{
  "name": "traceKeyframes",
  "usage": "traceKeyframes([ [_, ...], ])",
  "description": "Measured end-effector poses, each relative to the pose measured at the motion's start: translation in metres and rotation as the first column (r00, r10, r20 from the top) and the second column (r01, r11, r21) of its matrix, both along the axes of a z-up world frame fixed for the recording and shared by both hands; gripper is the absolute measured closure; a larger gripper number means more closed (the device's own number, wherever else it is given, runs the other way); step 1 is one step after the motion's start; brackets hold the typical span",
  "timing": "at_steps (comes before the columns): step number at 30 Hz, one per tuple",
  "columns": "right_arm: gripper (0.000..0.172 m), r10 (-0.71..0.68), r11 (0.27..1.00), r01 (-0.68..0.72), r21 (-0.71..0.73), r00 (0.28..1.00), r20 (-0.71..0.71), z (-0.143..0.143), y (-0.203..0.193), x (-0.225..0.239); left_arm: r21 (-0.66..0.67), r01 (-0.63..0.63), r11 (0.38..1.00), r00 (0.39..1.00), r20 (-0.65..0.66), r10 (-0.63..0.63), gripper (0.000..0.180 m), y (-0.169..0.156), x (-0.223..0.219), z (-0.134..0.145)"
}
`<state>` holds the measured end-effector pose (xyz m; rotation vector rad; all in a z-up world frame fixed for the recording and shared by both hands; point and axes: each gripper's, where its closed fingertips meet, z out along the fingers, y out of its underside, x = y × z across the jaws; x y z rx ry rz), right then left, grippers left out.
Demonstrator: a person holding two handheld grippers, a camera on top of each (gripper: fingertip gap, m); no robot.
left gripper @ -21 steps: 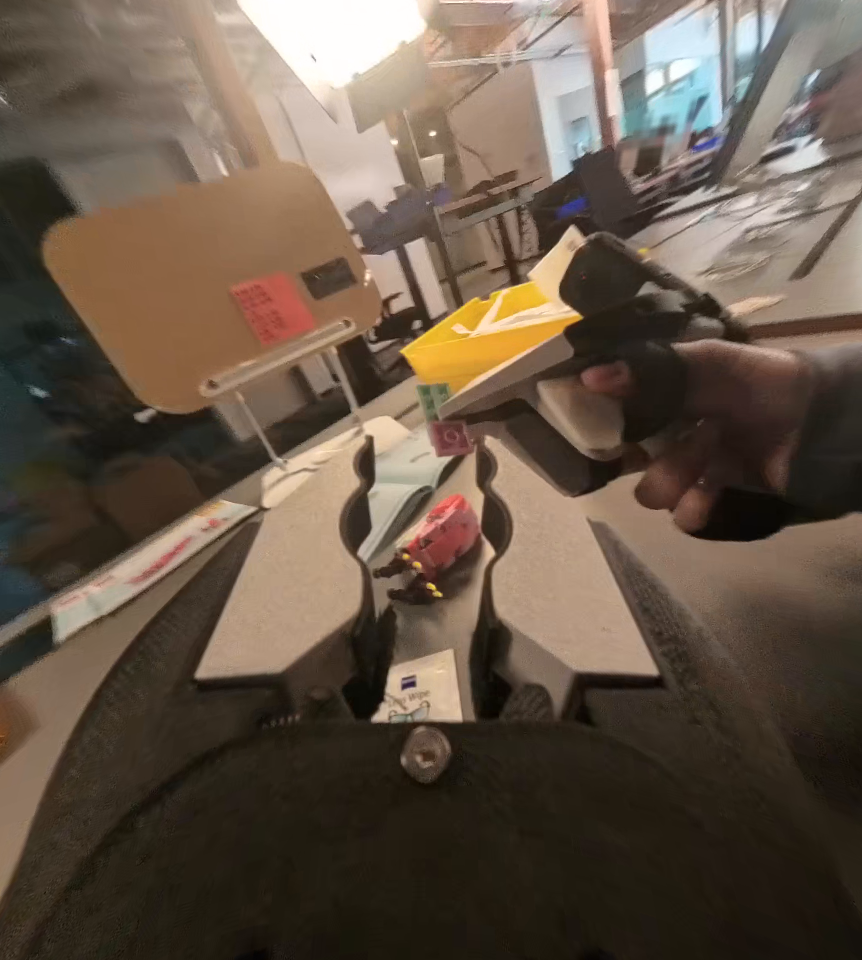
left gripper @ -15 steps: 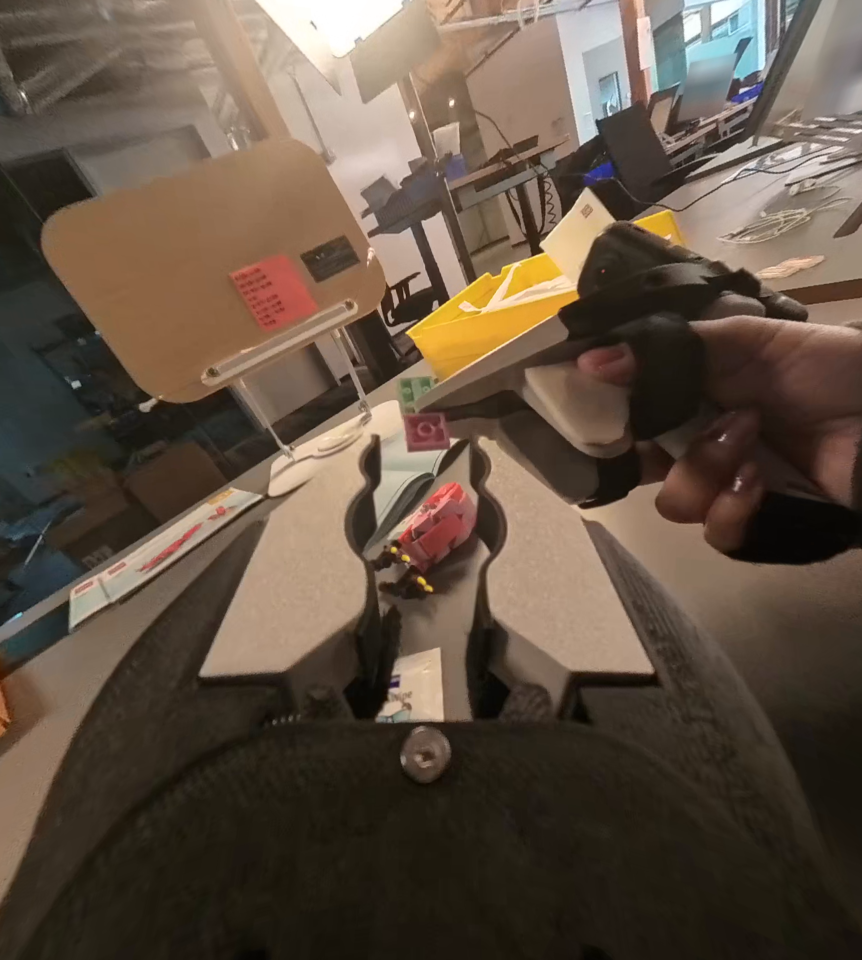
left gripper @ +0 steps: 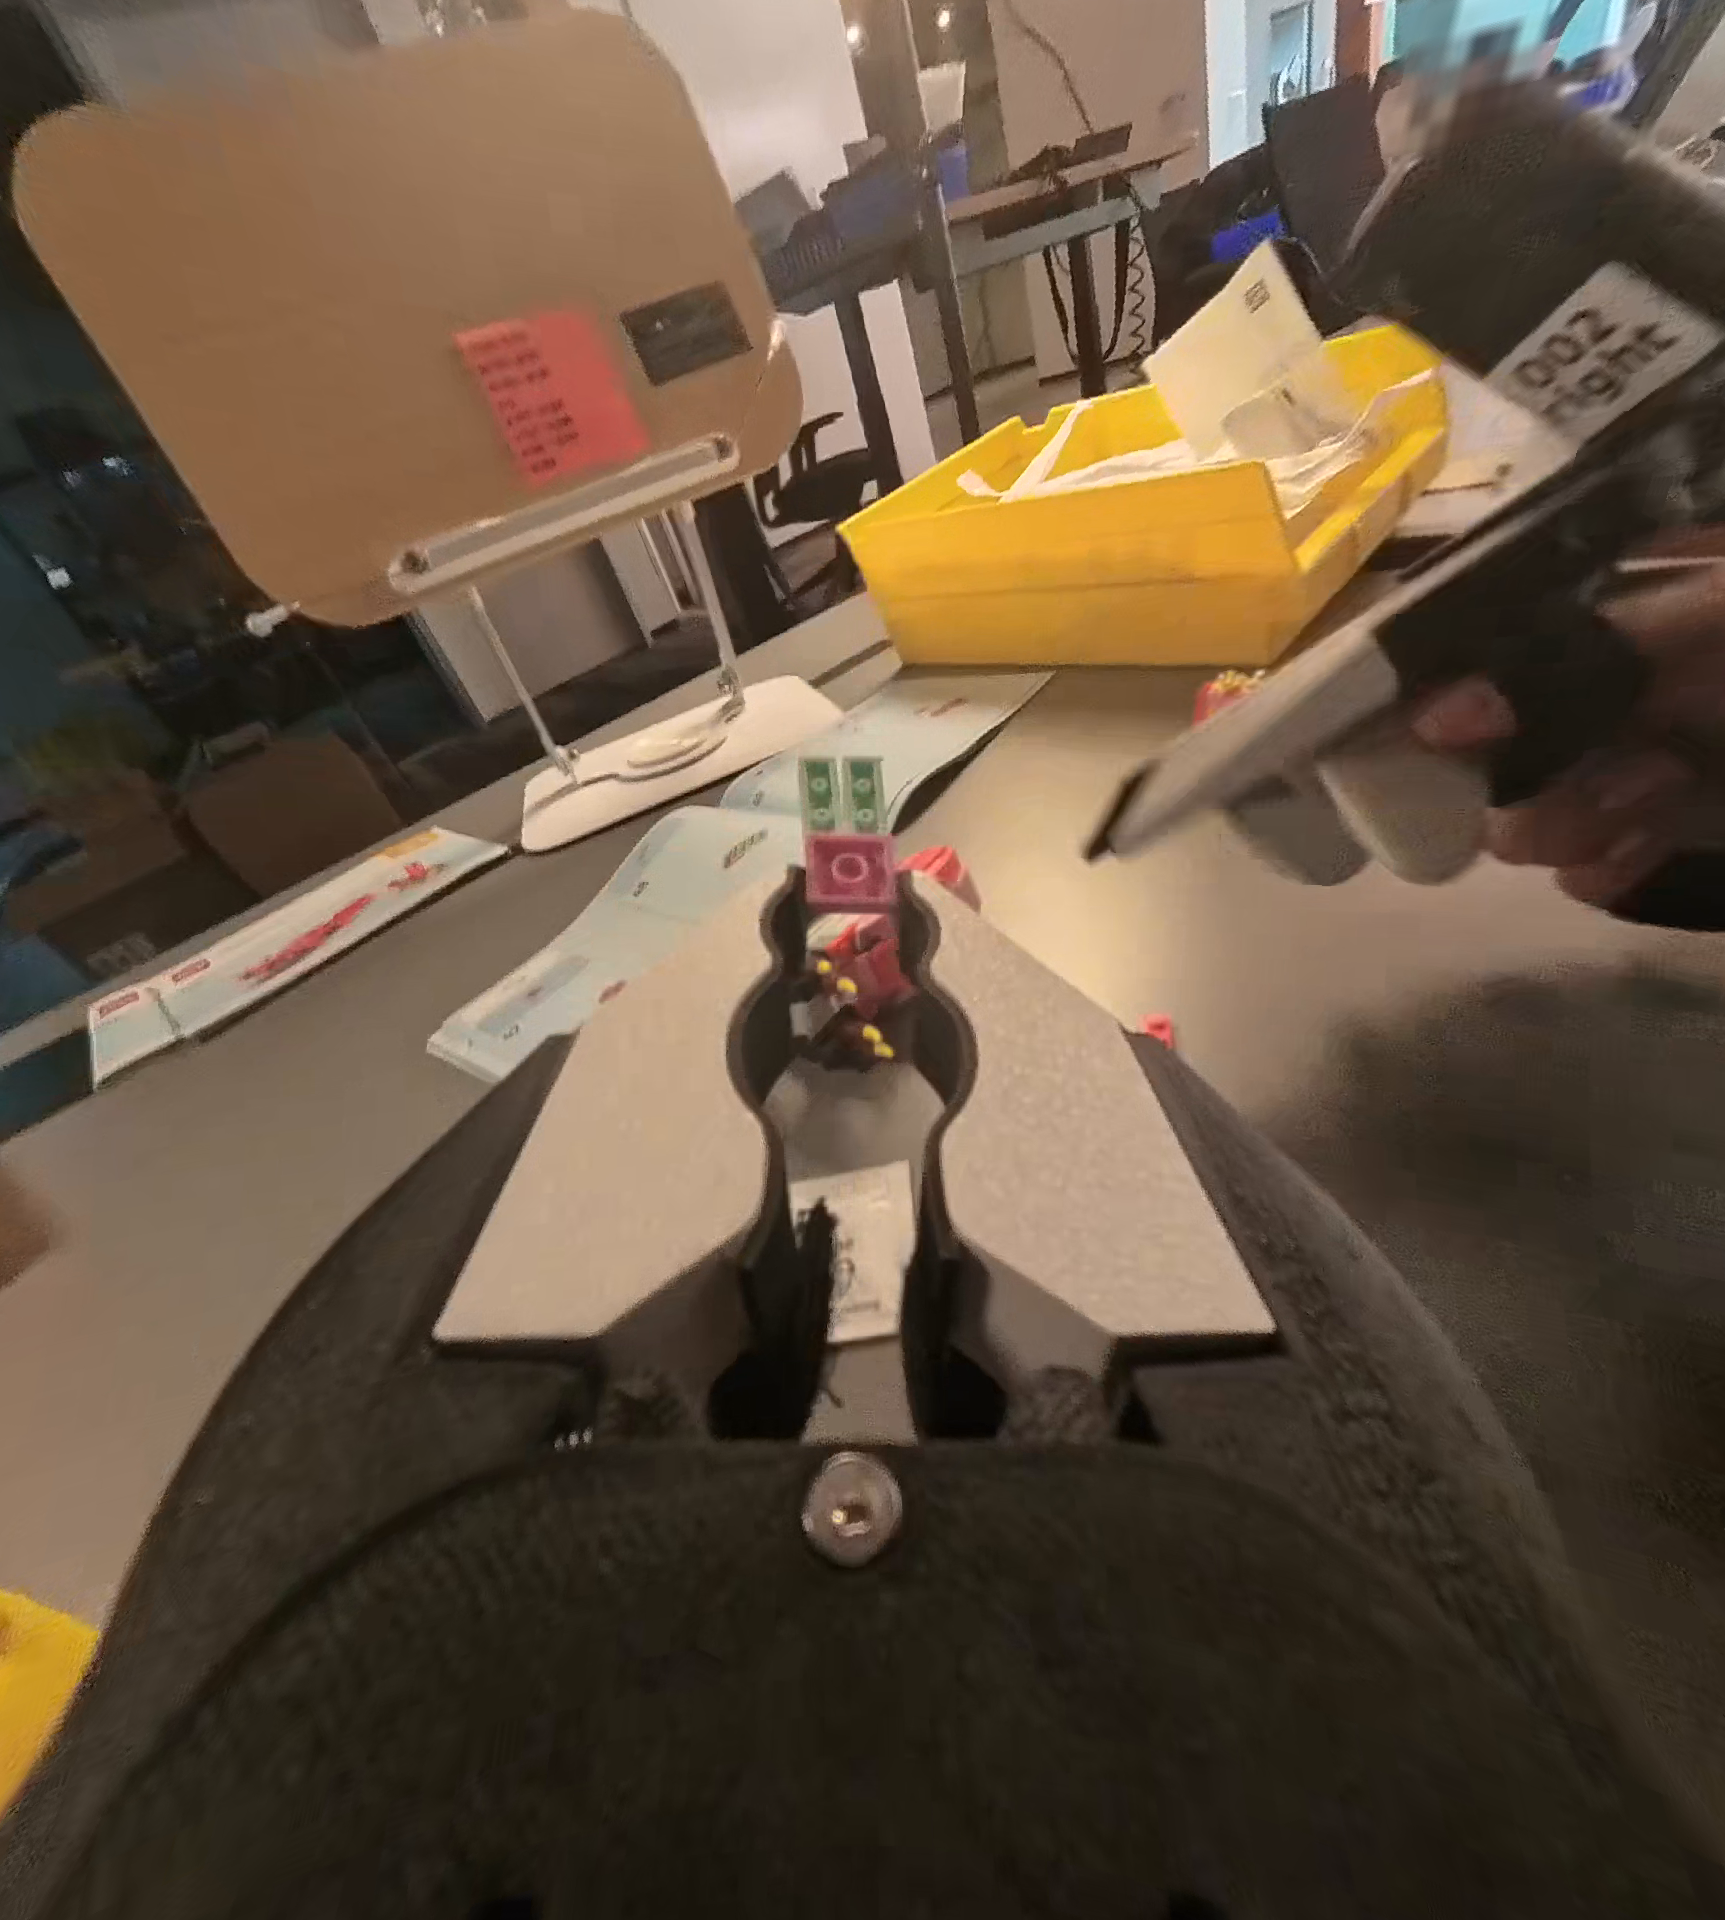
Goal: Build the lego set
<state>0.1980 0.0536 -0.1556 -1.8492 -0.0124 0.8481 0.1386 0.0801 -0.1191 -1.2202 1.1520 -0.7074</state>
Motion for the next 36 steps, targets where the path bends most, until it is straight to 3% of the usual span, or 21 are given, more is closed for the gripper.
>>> traceKeyframes([
  [2,0.138,0.009,0.992,0.021,-0.123,0.97,0.244,-0.036,-0.01,0.004,-0.016,-0.005,1.0,1.0,-0.004,0.004,0.166,0.004,-0.004,-0.003],
  [5,0.14,0.021,0.979,0.067,-0.195,0.91,0.414,-0.063,-0.018,0.003,-0.026,-0.003,1.0,1.0,-0.019,0.003,0.166,0.006,-0.004,-0.007],
  [9,0.141,0.005,0.972,0.11,-0.206,0.873,0.488,-0.068,-0.014,0.003,-0.035,0.007,0.999,0.999,-0.032,-0.008,0.166,0.004,-0.004,-0.012],
  [13,0.146,0.023,0.973,0.125,-0.194,0.784,0.621,-0.072,-0.011,0.002,-0.058,0.017,0.998,1.0,-0.026,-0.018,0.166,0.004,-0.005,-0.013],
  [16,0.158,0.052,0.976,0.099,-0.193,0.754,0.654,-0.072,-0.01,-0.003,-0.072,0.023,0.997,1.0,-0.013,-0.024,0.166,0.004,-0.006,-0.012],
  [20,0.159,0.132,0.977,0.037,-0.212,0.676,0.725,-0.071,-0.01,-0.003,-0.093,0.028,0.995,1.0,0.006,-0.027,0.166,0.005,-0.008,-0.011],
  [22,0.159,0.195,0.978,-0.038,-0.206,0.524,0.829,-0.066,-0.009,0.004,-0.107,0.03,0.994,0.999,0.015,-0.028,0.166,0.006,-0.01,-0.011],
  [23,0.159,0.227,0.974,-0.092,-0.208,0.4,0.888,-0.061,-0.009,0.008,-0.114,0.03,0.993,0.999,0.021,-0.028,0.166,0.006,-0.011,-0.01],
  [24,0.159,0.257,0.963,-0.149,-0.226,0.238,0.937,-0.056,-0.008,0.015,-0.121,0.032,0.992,0.999,0.027,-0.028,0.166,0.006,-0.012,-0.01],
  [26,0.159,0.275,0.916,-0.25,-0.315,-0.183,0.944,-0.045,-0.008,0.03,-0.129,0.033,0.991,0.999,0.039,-0.028,0.166,0.007,-0.013,-0.008],
  [28,0.159,0.23,0.81,-0.312,-0.496,-0.61,0.759,-0.042,-0.012,0.037,-0.132,0.036,0.991,0.998,0.048,-0.03,0.166,0.006,-0.014,-0.007],
  [29,0.159,0.177,0.757,-0.299,-0.581,-0.762,0.623,-0.043,-0.013,0.039,-0.132,0.037,0.991,0.998,0.051,-0.031,0.166,0.006,-0.014,-0.006],
  [30,0.159,0.13,0.699,-0.279,-0.658,-0.856,0.501,-0.047,-0.017,0.038,-0.131,0.038,0.991,0.998,0.054,-0.031,0.166,0.006,-0.015,-0.006],
  [32,0.159,0.045,0.593,-0.261,-0.762,-0.934,0.355,-0.059,-0.027,0.029,-0.131,0.04,0.991,0.998,0.057,-0.033,0.165,0.005,-0.015,-0.005],
  [36,0.159,-0.106,0.444,-0.299,-0.844,-0.953,0.283,-0.074,-0.04,0.002,-0.138,0.045,0.989,0.997,0.066,-0.037,0.165,0.005,-0.016,-0.005],
])
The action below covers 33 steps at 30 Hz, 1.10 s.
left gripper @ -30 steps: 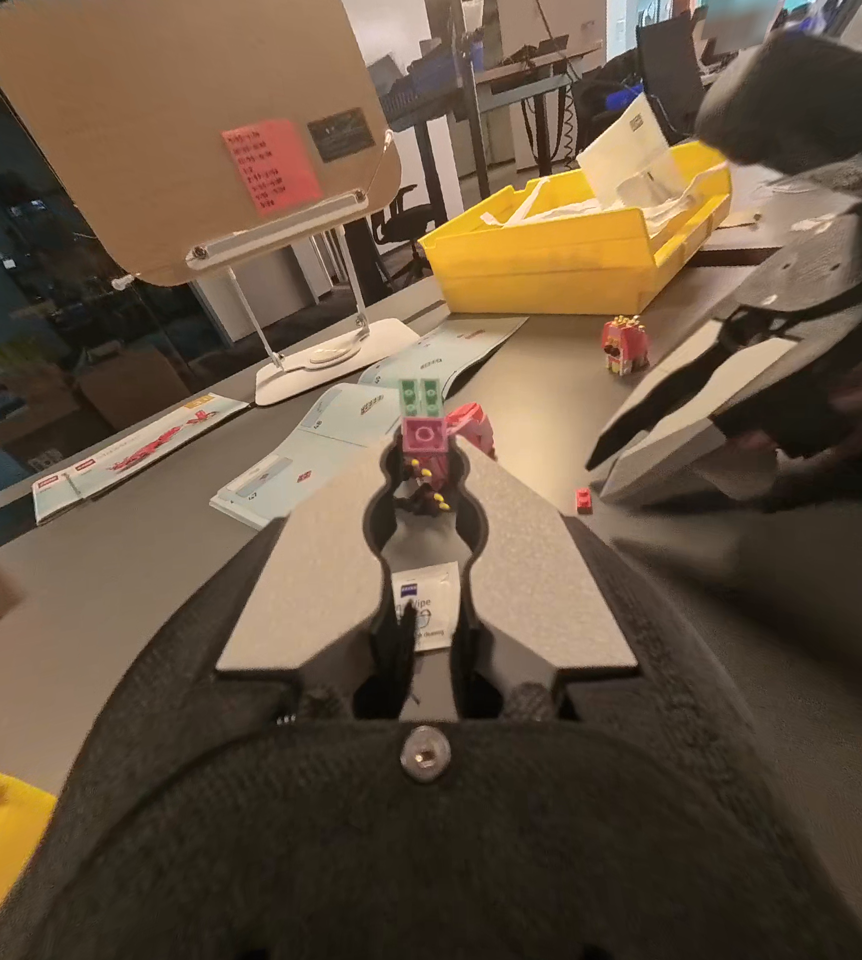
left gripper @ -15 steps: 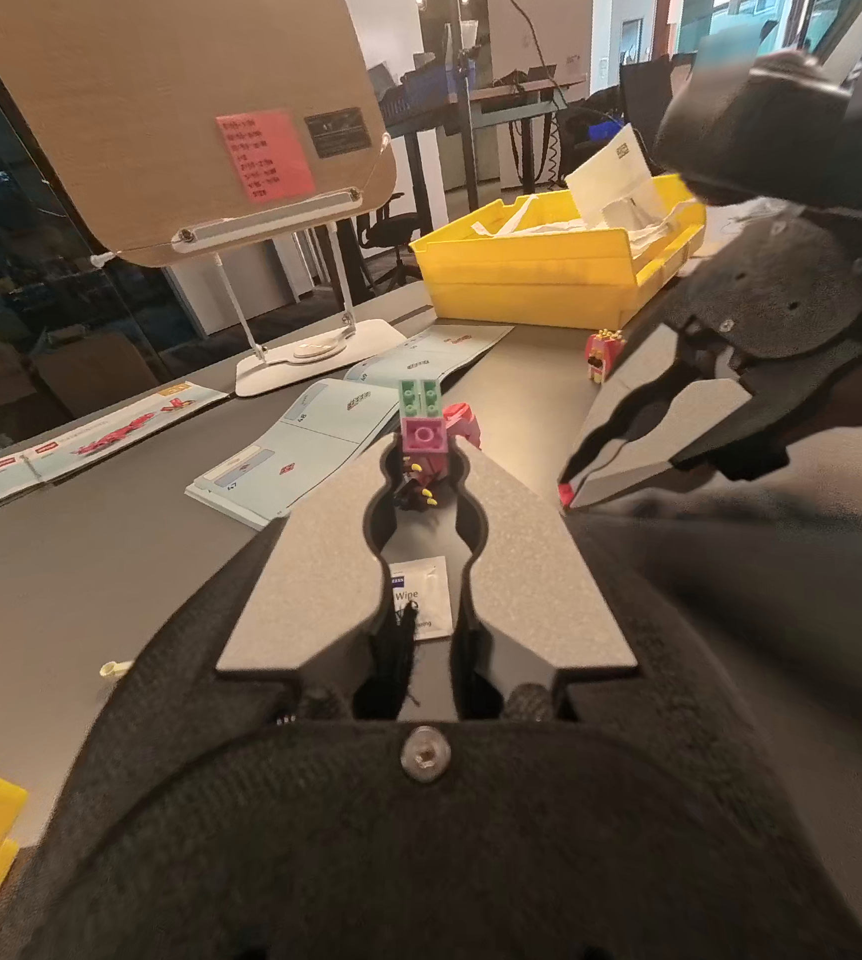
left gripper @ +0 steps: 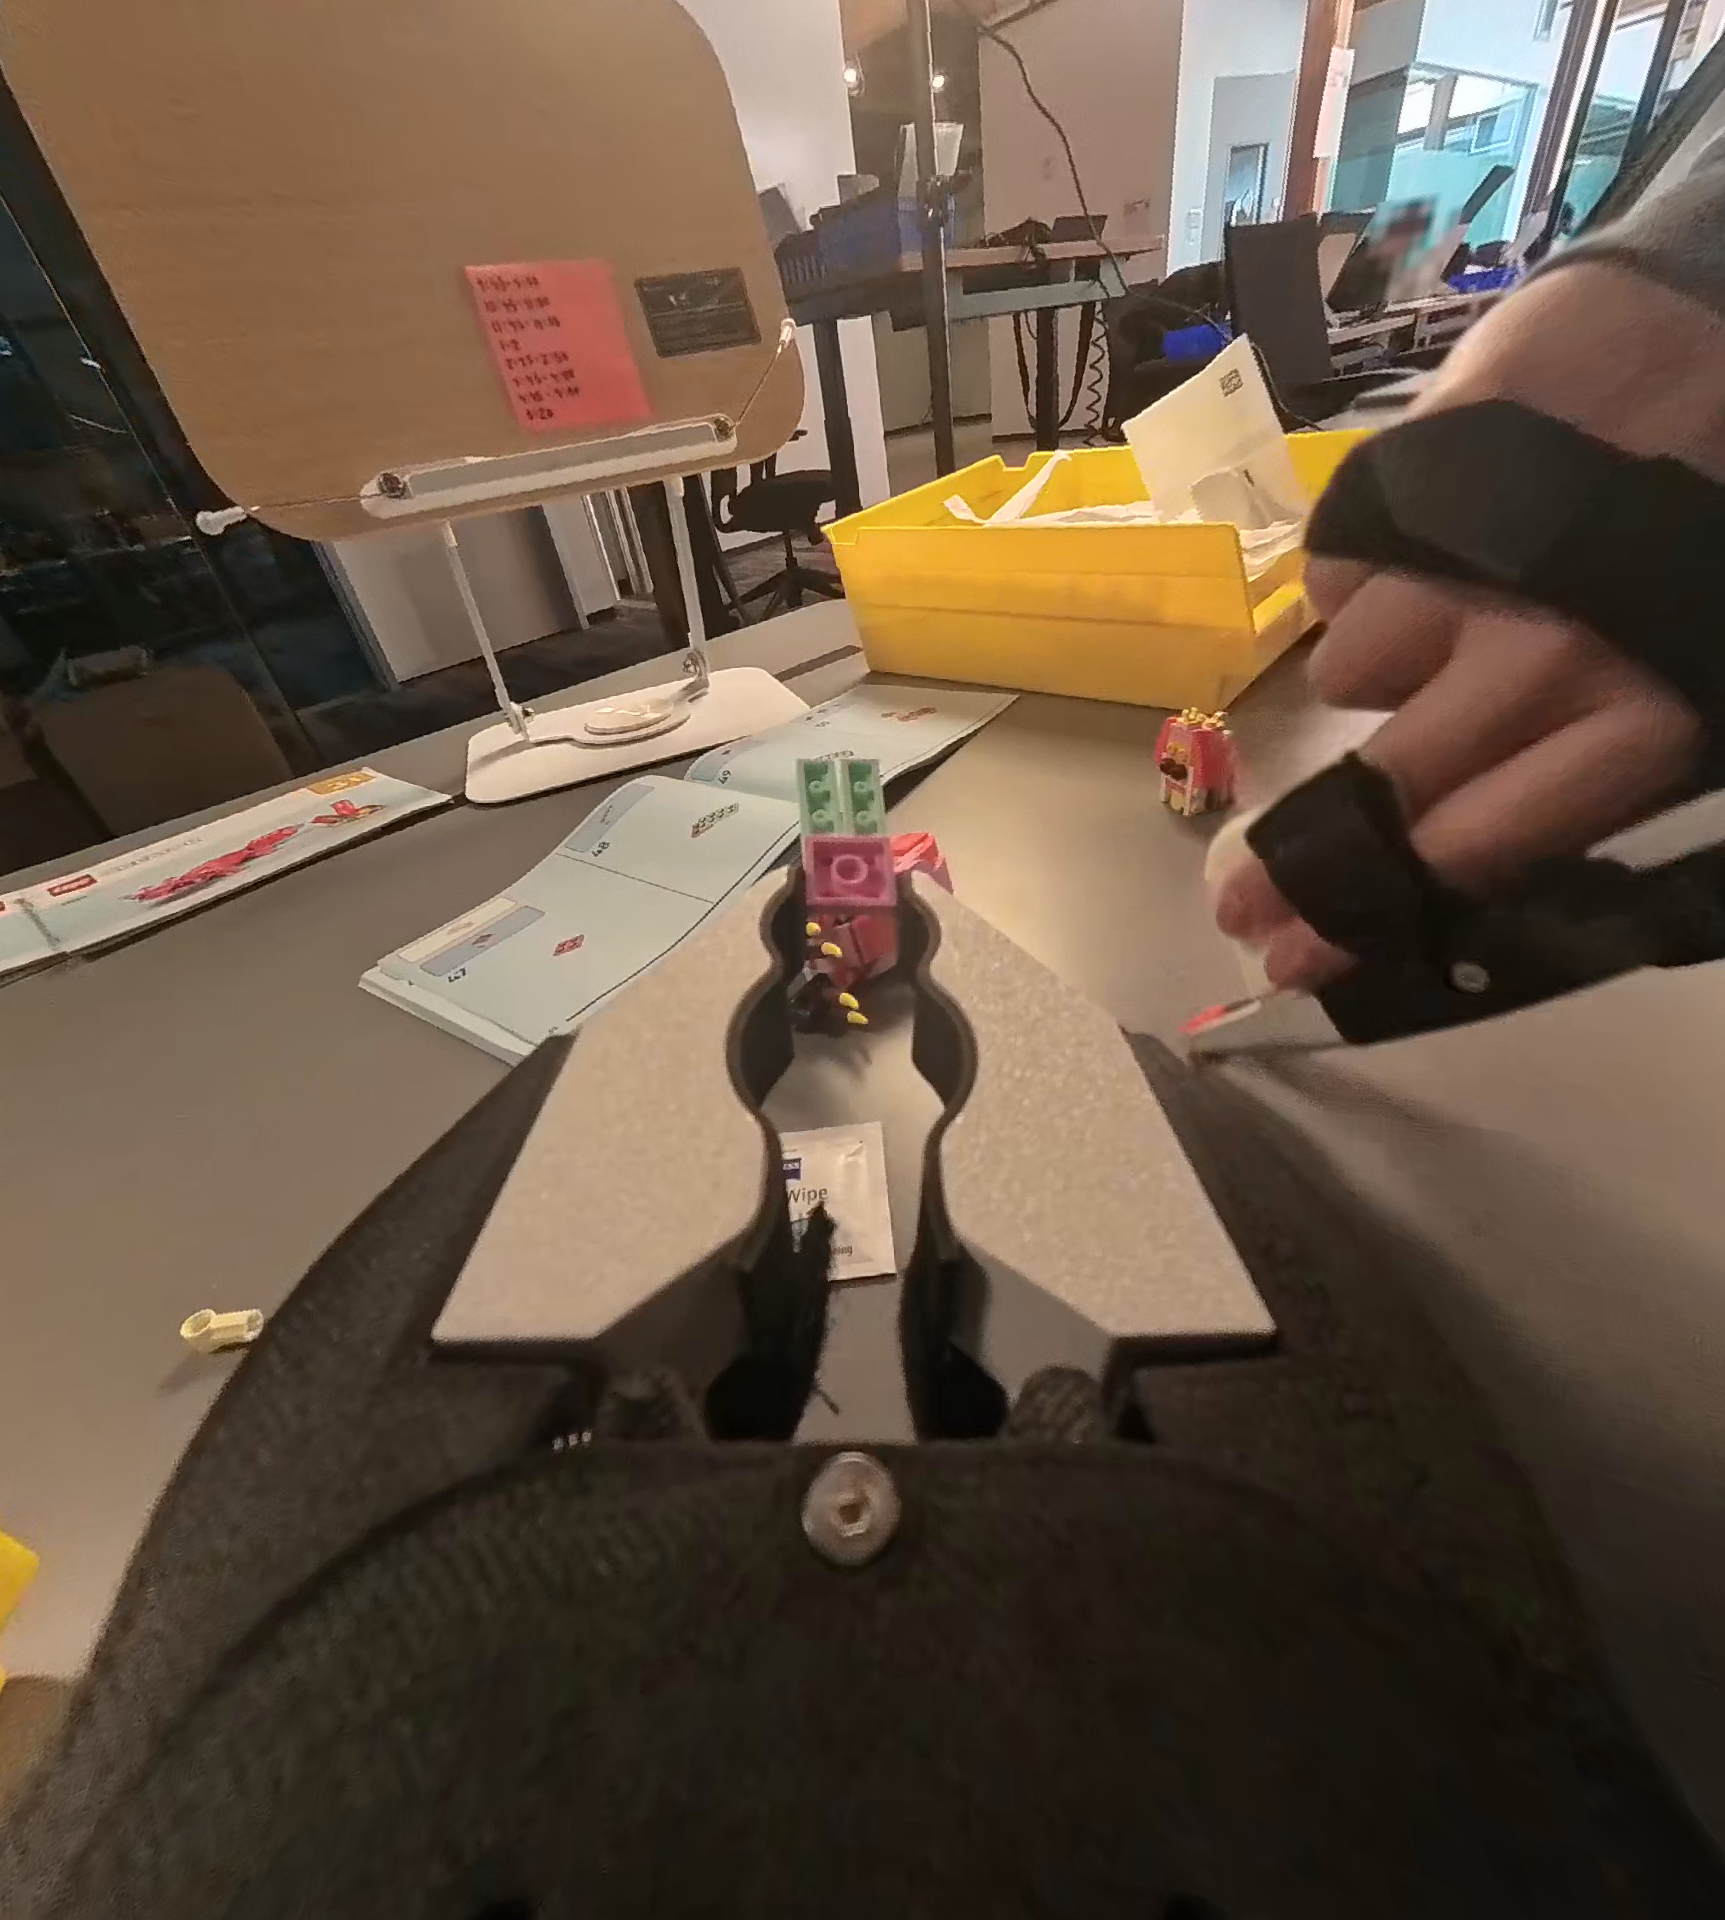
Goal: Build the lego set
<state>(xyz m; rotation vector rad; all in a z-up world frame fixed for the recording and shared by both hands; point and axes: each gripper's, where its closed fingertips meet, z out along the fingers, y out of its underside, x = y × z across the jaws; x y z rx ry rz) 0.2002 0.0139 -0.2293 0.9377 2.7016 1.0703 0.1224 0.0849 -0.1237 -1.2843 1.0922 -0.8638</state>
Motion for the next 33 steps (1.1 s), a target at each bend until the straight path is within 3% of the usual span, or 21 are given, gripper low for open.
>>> traceKeyframes([
  [2,0.162,0.042,0.998,-0.044,-0.042,0.998,-0.054,-0.002,-0.004,-0.015,-0.007,0.006,1.0,1.0,0.0,-0.006,0.165,-0.001,0.0,0.0],
  [3,0.155,0.029,0.997,-0.035,-0.063,0.995,-0.095,-0.001,-0.006,-0.019,-0.008,0.008,1.0,1.0,-0.001,-0.008,0.166,-0.001,0.0,-0.001],
  [4,0.142,-0.019,0.996,0.006,-0.088,0.989,-0.149,0.001,-0.008,-0.022,-0.009,0.011,1.0,1.0,-0.001,-0.011,0.166,-0.001,0.0,-0.001],
  [6,0.133,-0.248,0.961,0.195,-0.194,0.919,-0.307,0.006,-0.013,-0.023,-0.01,0.013,1.0,1.0,-0.003,-0.013,0.166,-0.002,0.001,-0.001],
  [7,0.133,-0.406,0.906,0.307,-0.29,0.824,-0.395,0.009,-0.017,-0.024,-0.01,0.013,1.0,1.0,-0.003,-0.013,0.166,-0.002,0.001,-0.001],
  [9,0.133,-0.684,0.73,0.472,-0.495,0.523,-0.509,0.016,-0.017,-0.024,-0.012,0.015,1.0,1.0,0.0,-0.015,0.166,-0.002,0.0,-0.001],
  [11,0.133,-0.824,0.544,0.518,-0.66,0.183,-0.536,0.02,-0.008,-0.021,-0.015,0.015,1.0,1.0,0.004,-0.015,0.166,-0.002,0.0,0.0],
  [13,0.137,-0.855,0.394,0.491,-0.777,-0.113,-0.506,0.02,0.005,-0.018,-0.022,0.018,1.0,1.0,0.007,-0.017,0.166,-0.001,0.0,-0.001],
  [15,0.138,-0.84,0.325,0.405,-0.854,-0.291,-0.458,0.019,0.014,-0.021,-0.026,0.019,0.999,1.0,0.005,-0.019,0.166,-0.001,0.0,-0.001],
  [16,0.139,-0.823,0.326,0.376,-0.867,-0.338,-0.456,0.019,0.02,-0.022,-0.028,0.018,0.999,1.0,0.004,-0.018,0.166,-0.001,0.0,-0.001],
  [22,0.138,-0.826,0.396,0.252,-0.883,-0.322,-0.463,0.009,0.031,-0.027,-0.032,0.017,0.999,1.0,0.0,-0.017,0.165,0.0,0.0,-0.003],
  [27,0.153,-0.837,0.452,0.251,-0.856,-0.212,-0.504,0.002,0.032,-0.027,-0.038,0.021,0.999,1.0,-0.007,-0.021,0.165,0.0,0.001,-0.004],
  [33,0.167,-0.852,0.431,0.278,-0.858,-0.187,-0.489,0.001,0.032,-0.029,-0.037,0.024,0.999,1.0,-0.007,-0.024,0.166,-0.001,0.001,-0.004],
])
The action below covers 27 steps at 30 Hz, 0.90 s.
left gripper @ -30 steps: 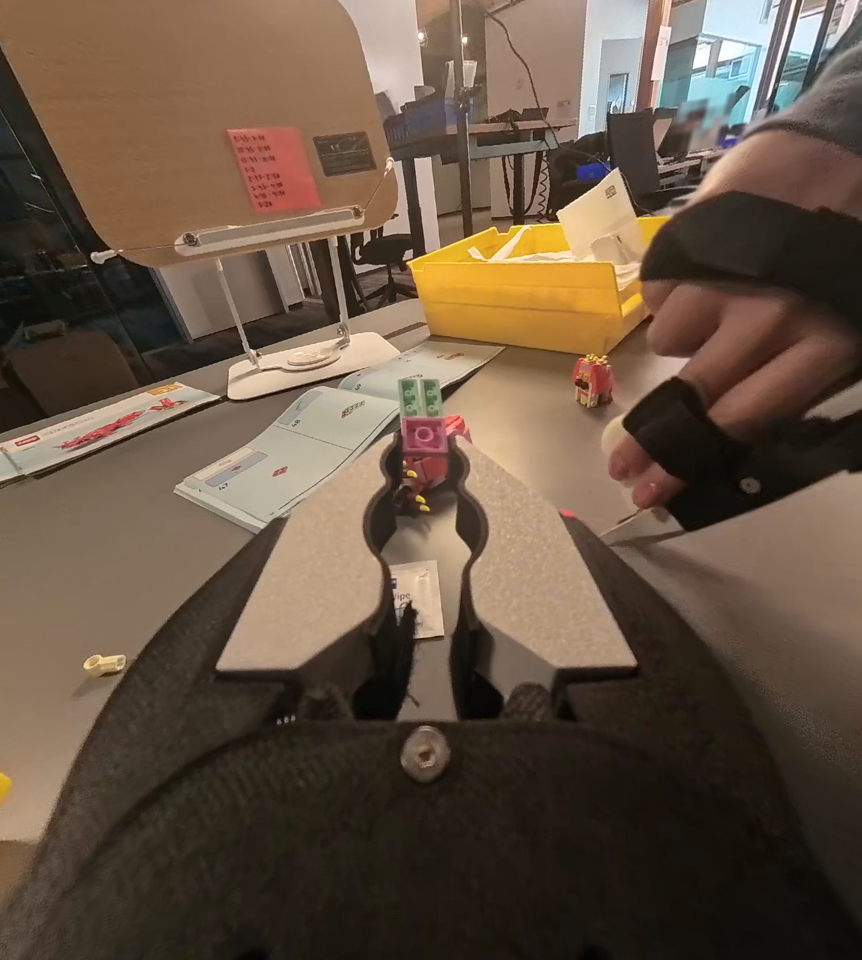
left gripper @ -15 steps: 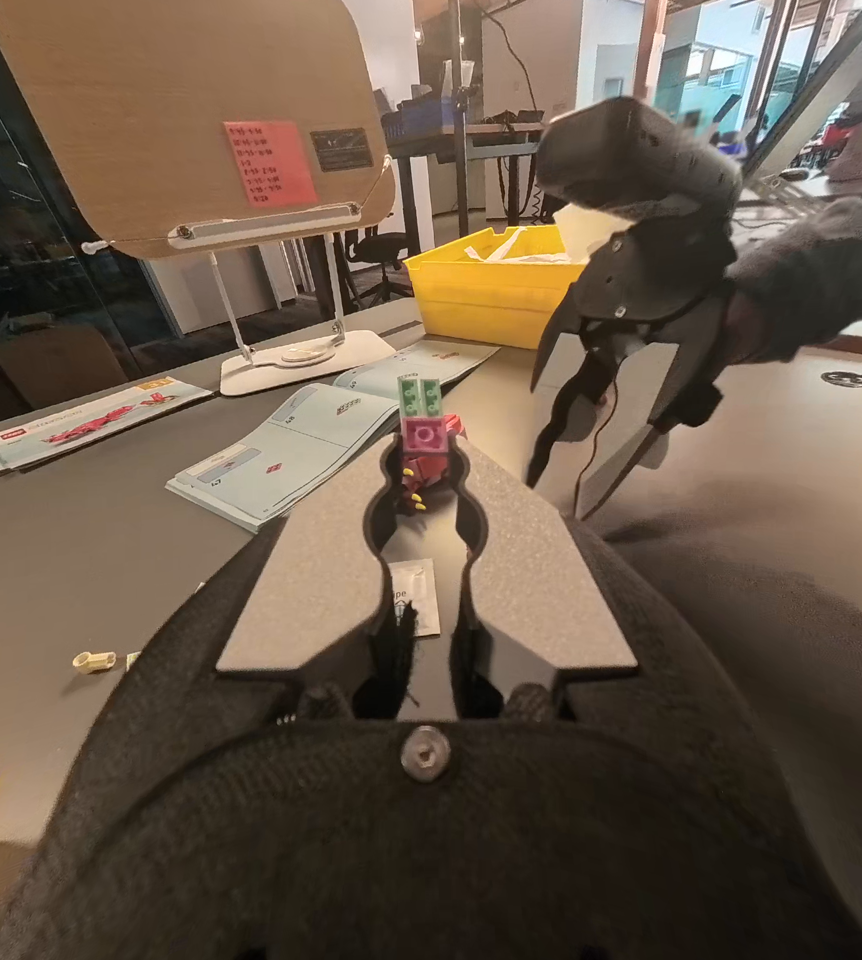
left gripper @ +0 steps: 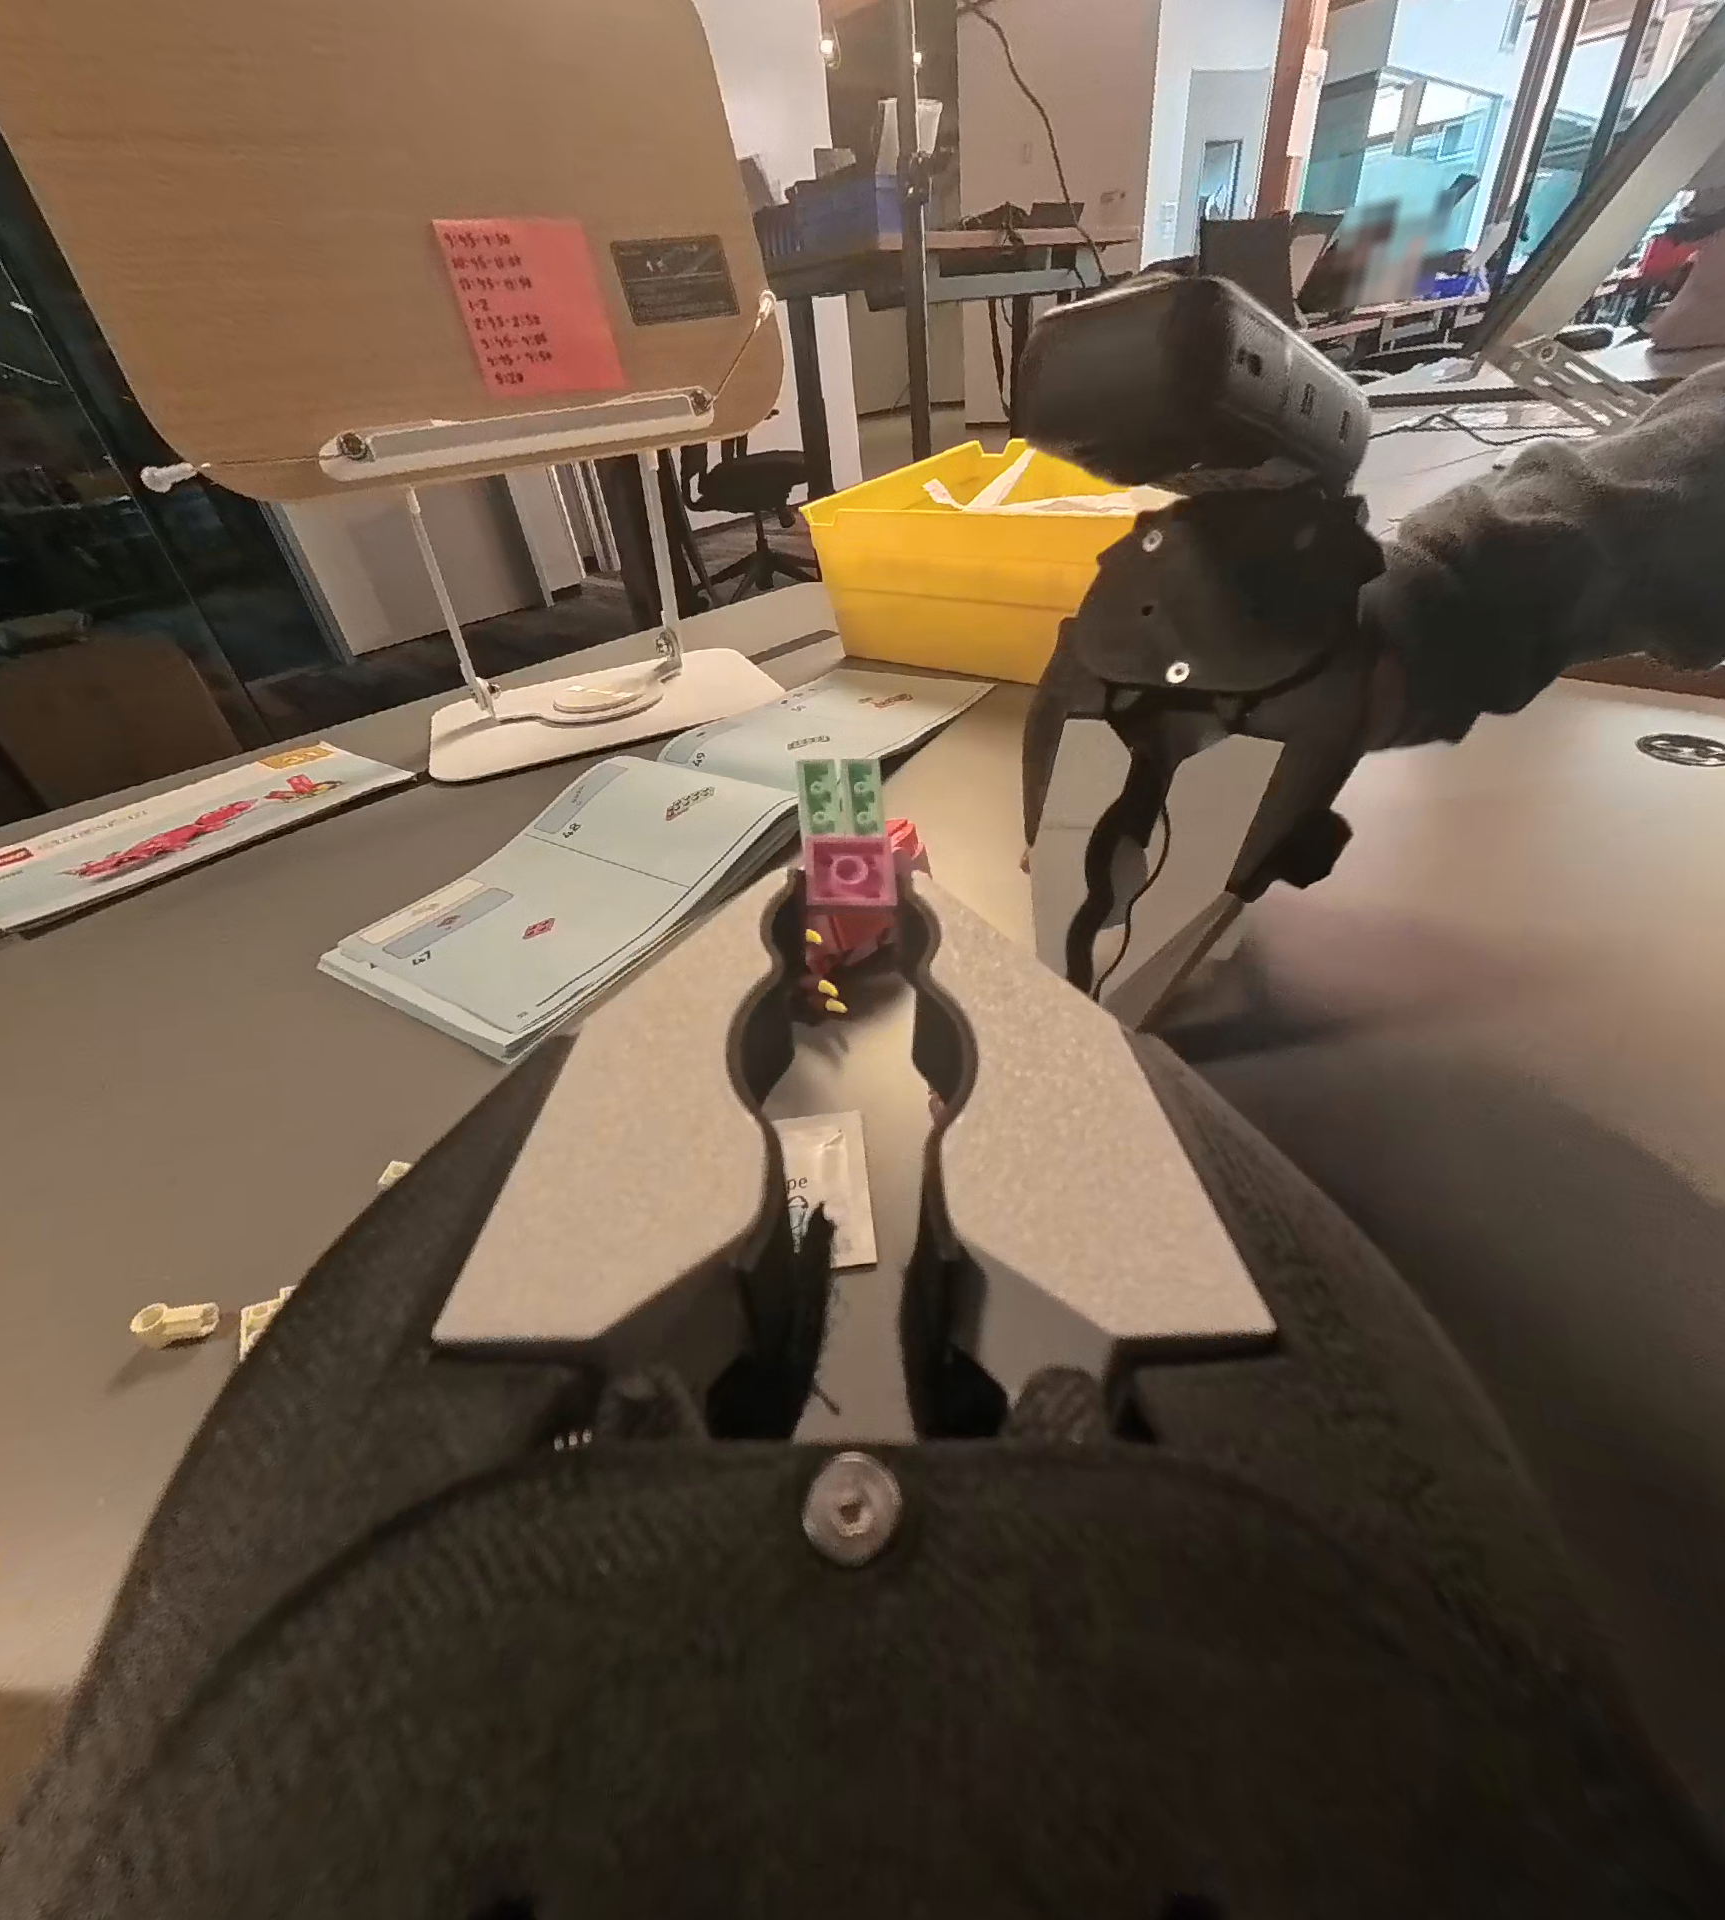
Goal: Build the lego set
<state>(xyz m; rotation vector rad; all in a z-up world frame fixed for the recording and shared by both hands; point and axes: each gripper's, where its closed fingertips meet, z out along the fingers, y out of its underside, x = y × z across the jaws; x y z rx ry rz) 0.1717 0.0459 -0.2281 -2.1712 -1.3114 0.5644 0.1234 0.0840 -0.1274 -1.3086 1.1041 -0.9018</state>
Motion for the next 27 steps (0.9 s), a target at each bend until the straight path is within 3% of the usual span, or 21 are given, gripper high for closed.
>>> traceKeyframes([
  [4,0.168,0.026,0.998,-0.031,0.056,0.995,0.101,0.004,0.003,0.002,-0.004,-0.004,1.0,1.0,0.011,0.004,0.166,0.001,-0.002,0.002],
  [7,0.168,0.09,0.949,-0.196,0.246,0.919,0.384,0.009,0.011,0.014,-0.006,-0.005,1.0,1.0,0.013,0.005,0.166,0.001,-0.002,0.002],
  [8,0.168,0.114,0.899,-0.315,0.303,0.839,0.532,0.01,0.013,0.02,-0.005,-0.005,1.0,1.0,0.014,0.005,0.166,0.001,-0.002,0.003],
  [10,0.168,0.114,0.726,-0.609,0.32,0.565,0.817,0.015,0.018,0.027,-0.004,-0.004,1.0,1.0,0.013,0.004,0.166,0.001,-0.002,0.003],
  [12,0.167,0.055,0.517,-0.835,0.189,0.253,0.966,0.019,0.017,0.024,-0.005,-0.003,1.0,1.0,0.012,0.003,0.166,0.001,-0.002,0.003],
  [13,0.167,0.041,0.443,-0.89,0.111,0.143,0.989,0.017,0.013,0.021,-0.005,-0.003,1.0,1.0,0.011,0.003,0.165,0.001,-0.002,0.003],
  [16,0.167,0.041,0.338,-0.94,-0.044,-0.032,0.999,0.009,-0.001,0.015,-0.007,0.002,1.0,1.0,0.009,-0.002,0.166,0.0,-0.002,0.002],
  [21,0.168,0.056,0.242,-0.962,-0.124,-0.113,0.992,0.009,-0.014,-0.002,-0.013,0.016,1.0,1.0,0.0,-0.016,0.165,-0.002,0.0,0.001],
  [27,0.168,0.102,0.186,-0.969,-0.16,-0.143,0.984,0.002,-0.025,-0.01,-0.019,0.018,1.0,1.0,0.0,-0.018,0.165,-0.002,-0.001,0.001],
])
